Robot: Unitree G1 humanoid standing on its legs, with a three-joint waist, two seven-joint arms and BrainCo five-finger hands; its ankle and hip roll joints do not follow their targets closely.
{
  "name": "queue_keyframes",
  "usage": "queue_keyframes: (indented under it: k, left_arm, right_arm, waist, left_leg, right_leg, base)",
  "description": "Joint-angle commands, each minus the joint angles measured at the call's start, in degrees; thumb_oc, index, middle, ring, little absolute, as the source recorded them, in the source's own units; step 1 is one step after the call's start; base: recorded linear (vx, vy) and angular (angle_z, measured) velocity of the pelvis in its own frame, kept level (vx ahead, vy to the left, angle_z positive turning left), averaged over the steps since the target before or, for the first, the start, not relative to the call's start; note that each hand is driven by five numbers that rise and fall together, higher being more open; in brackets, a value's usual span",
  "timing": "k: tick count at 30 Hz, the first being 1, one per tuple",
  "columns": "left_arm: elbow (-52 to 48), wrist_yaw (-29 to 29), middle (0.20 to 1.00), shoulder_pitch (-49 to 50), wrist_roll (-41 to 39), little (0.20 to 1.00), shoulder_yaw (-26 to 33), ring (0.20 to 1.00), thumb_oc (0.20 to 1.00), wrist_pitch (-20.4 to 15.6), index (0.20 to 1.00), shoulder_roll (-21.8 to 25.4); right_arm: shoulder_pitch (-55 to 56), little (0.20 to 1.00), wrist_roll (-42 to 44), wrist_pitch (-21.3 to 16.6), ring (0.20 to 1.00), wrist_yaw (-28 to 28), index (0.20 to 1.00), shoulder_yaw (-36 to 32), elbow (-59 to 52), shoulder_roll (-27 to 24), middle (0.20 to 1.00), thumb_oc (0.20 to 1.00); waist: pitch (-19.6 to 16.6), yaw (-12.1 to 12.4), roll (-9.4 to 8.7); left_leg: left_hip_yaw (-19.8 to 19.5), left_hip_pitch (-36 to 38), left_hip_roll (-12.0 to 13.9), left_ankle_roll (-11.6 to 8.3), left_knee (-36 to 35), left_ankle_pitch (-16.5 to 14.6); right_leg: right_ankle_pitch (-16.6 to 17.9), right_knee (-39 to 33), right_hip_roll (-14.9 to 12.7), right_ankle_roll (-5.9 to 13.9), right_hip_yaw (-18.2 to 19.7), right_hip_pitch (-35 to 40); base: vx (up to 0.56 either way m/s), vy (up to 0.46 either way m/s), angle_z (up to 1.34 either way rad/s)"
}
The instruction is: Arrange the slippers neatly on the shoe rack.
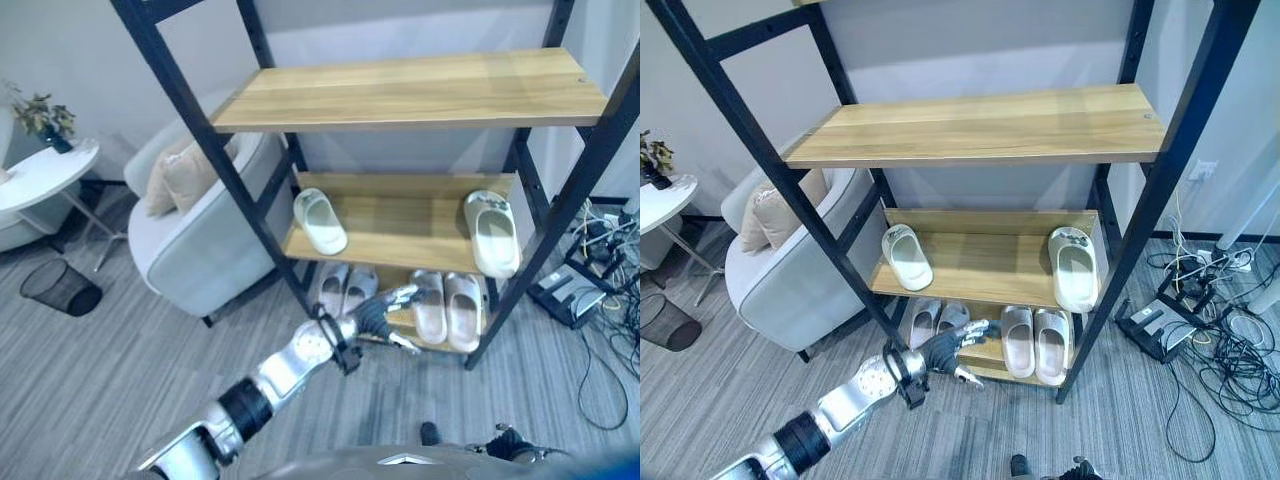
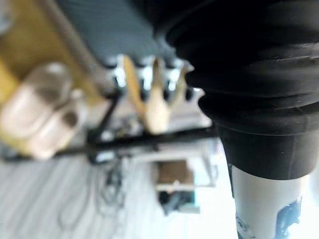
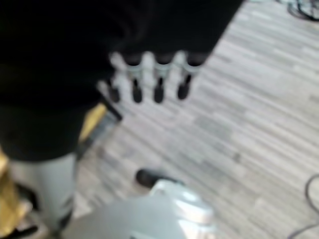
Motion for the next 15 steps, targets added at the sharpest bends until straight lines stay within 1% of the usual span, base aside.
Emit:
queue_keyframes:
  k: [1, 2, 3, 4, 6, 7, 9, 10, 12, 13, 15]
  left_arm:
    - [0.45, 5.17, 1.000, -1.07, 6.57, 1.000, 0.65, 1.000, 1.000, -5.07, 1.000, 1.31]
    - [1.15, 6.60, 1.000, -2.70, 8.38, 1.000, 0.49, 1.000, 1.000, -5.09, 1.000, 0.68]
    - [2.06, 7.99, 1.000, -4.10, 9.62, 1.000, 0.10, 1.000, 1.000, -5.32, 1.000, -0.03]
    - [3.72, 10.33, 1.000, -6.54, 12.27, 1.000, -0.07, 1.000, 1.000, -5.59, 1.000, -0.72]
    - [9.80, 16.68, 1.000, -12.23, 18.74, 1.000, 0.37, 1.000, 1.000, -5.26, 1.000, -2.24]
    - [11.89, 18.14, 1.000, -13.51, 20.19, 1.000, 0.78, 1.000, 1.000, -5.24, 1.000, -2.69]
    - [16.32, 21.48, 1.000, -15.68, 21.46, 1.000, 1.74, 1.000, 1.000, -4.45, 1.000, -3.50]
    - [18.97, 24.28, 1.000, -17.73, 22.53, 1.000, 3.02, 1.000, 1.000, -3.74, 1.000, -3.54]
    - [21.96, 26.81, 1.000, -19.83, 22.73, 1.000, 4.27, 1.000, 1.000, -2.91, 1.000, -3.75]
    - [25.84, 29.49, 1.000, -23.24, 24.03, 1.000, 4.67, 1.000, 1.000, -1.82, 1.000, -3.69]
    - [28.75, 31.00, 1.000, -25.79, 24.62, 1.000, 5.04, 1.000, 1.000, -1.10, 1.000, -3.65]
  right_arm:
    - [-2.82, 1.000, 2.59, -1.68, 1.000, -2.30, 1.000, 0.72, 1.21, 2.40, 1.000, 1.000]
    - [-3.26, 1.000, 3.06, -1.60, 1.000, -2.74, 1.000, 0.92, 1.29, 2.72, 1.000, 1.000]
    - [-3.66, 1.000, 3.18, -1.79, 1.000, -3.27, 1.000, 1.17, 1.32, 2.80, 1.000, 1.000]
    - [-3.61, 1.000, 3.69, -1.90, 1.000, -3.77, 1.000, 1.46, 1.47, 2.94, 1.000, 1.000]
    - [-4.55, 1.000, 4.35, -2.20, 1.000, -5.16, 1.000, 2.19, 1.80, 3.00, 1.000, 1.000]
    - [-4.95, 1.000, 4.64, -2.32, 1.000, -5.53, 1.000, 2.19, 1.91, 2.87, 1.000, 1.000]
    - [-5.79, 1.000, 5.32, -2.40, 1.000, -6.28, 1.000, 2.23, 2.20, 2.75, 1.000, 1.000]
    - [-6.35, 1.000, 5.86, -2.49, 1.000, -6.77, 1.000, 2.03, 2.59, 2.45, 1.000, 1.000]
    - [-7.13, 1.000, 6.43, -2.36, 1.000, -7.34, 1.000, 1.97, 3.14, 2.35, 1.000, 1.000]
    - [-8.24, 1.000, 6.93, -2.44, 1.000, -7.82, 1.000, 2.08, 3.77, 1.98, 1.000, 1.000]
    - [-9.06, 1.000, 7.31, -2.51, 1.000, -8.28, 1.000, 2.11, 4.25, 1.67, 1.000, 1.000]
  waist:
    - [1.22, 0.93, -4.01]
    - [1.00, 0.91, -3.86]
    - [1.15, 0.81, -3.79]
    - [0.95, 0.51, -3.55]
    - [0.83, 0.07, -3.01]
    - [0.85, 0.00, -2.77]
    - [0.84, -0.21, -2.32]
    - [0.80, -0.29, -1.85]
    - [0.87, -0.45, -1.37]
    - [1.15, -0.71, -0.82]
    - [1.19, -0.74, -0.33]
  left_leg:
    - [-1.53, -0.46, -1.53, -1.07, 0.54, -2.95]
    - [-1.54, -0.20, -1.50, -1.09, 0.54, -3.48]
    - [-1.59, -0.46, -1.52, -1.09, 0.54, -2.95]
    - [-1.56, -0.20, -1.52, -1.14, 0.54, -3.53]
    - [-1.37, -0.68, -1.59, -1.21, 0.54, -3.39]
    - [-1.26, -1.01, -1.62, -1.26, 0.54, -3.29]
    - [-1.15, -1.74, -1.70, -1.35, 0.54, -2.94]
    - [-1.06, -2.51, -1.80, -1.39, 0.54, -2.67]
    - [-0.92, -3.50, -1.90, -1.52, 0.54, -2.25]
    - [-0.85, -4.78, -2.02, -1.67, 0.54, -1.73]
    - [-0.74, -6.01, -2.04, -1.75, 0.54, -1.31]
  right_leg:
    - [-3.81, 1.74, -4.18, 3.96, 0.15, 1.78]
    - [-4.25, 1.55, -4.20, 3.98, 0.06, 2.11]
    - [-3.83, 1.62, -4.22, 3.95, 0.16, 1.81]
    - [-4.16, 1.15, -4.26, 4.04, 0.16, 2.26]
    - [-3.82, 0.88, -4.36, 4.20, 0.40, 1.62]
    - [-3.74, 0.86, -4.44, 4.27, 0.52, 1.25]
    - [-3.46, 0.87, -4.56, 4.35, 0.76, 0.39]
    - [-3.28, 0.90, -4.57, 4.39, 0.95, -0.47]
    - [-3.12, 1.01, -4.56, 4.40, 1.25, -1.61]
    - [-2.87, 1.38, -4.60, 4.40, 1.64, -3.37]
    - [-2.74, 1.88, -4.52, 4.31, 1.88, -4.91]
  base:
    - [0.06, -0.037, 0.01]
    - [0.00, 0.000, 0.00]
    - [0.08, -0.039, 0.05]
    - [0.05, -0.048, 0.10]
    - [0.06, -0.054, 0.02]
    - [0.00, -0.034, -0.09]
    - [-0.02, -0.015, -0.09]
    - [-0.04, -0.012, -0.12]
    - [-0.04, -0.015, -0.18]
    - [-0.06, -0.011, -0.16]
    - [-0.05, -0.011, -0.03]
